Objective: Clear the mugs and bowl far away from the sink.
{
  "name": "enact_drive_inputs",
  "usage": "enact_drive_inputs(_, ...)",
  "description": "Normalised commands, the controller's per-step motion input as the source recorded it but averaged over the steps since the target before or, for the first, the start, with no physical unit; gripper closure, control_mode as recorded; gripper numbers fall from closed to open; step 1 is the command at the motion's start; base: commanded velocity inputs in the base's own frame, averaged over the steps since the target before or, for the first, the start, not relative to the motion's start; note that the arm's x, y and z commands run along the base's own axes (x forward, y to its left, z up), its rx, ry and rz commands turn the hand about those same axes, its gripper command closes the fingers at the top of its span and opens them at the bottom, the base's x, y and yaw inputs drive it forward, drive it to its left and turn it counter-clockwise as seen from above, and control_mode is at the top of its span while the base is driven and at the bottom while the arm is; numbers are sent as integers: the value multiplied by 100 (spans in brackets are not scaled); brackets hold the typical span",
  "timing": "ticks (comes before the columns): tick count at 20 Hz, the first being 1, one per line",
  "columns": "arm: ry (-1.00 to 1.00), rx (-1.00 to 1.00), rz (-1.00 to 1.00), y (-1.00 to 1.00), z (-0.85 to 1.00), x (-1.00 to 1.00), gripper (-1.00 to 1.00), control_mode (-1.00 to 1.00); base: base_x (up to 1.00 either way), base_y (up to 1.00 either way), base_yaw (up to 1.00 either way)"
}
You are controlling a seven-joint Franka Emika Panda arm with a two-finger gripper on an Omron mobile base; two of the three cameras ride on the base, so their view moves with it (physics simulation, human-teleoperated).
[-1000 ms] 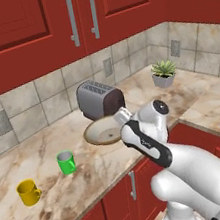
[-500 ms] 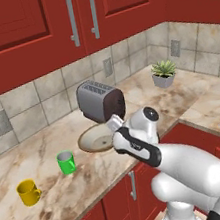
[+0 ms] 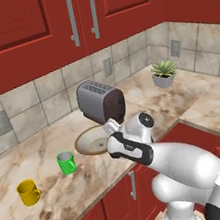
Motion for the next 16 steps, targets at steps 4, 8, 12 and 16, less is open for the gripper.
enact_drive_inputs(4,0,0,0,0,-3,29,100,-100,0,0,0)
enact_drive_inputs(8,0,0,0,0,-2,17,100,-100,0,0,0)
enact_drive_inputs(12,0,0,0,0,-9,9,100,-100,0,0,0)
enact_drive_inputs(16,0,0,0,0,-13,4,100,-100,0,0,0)
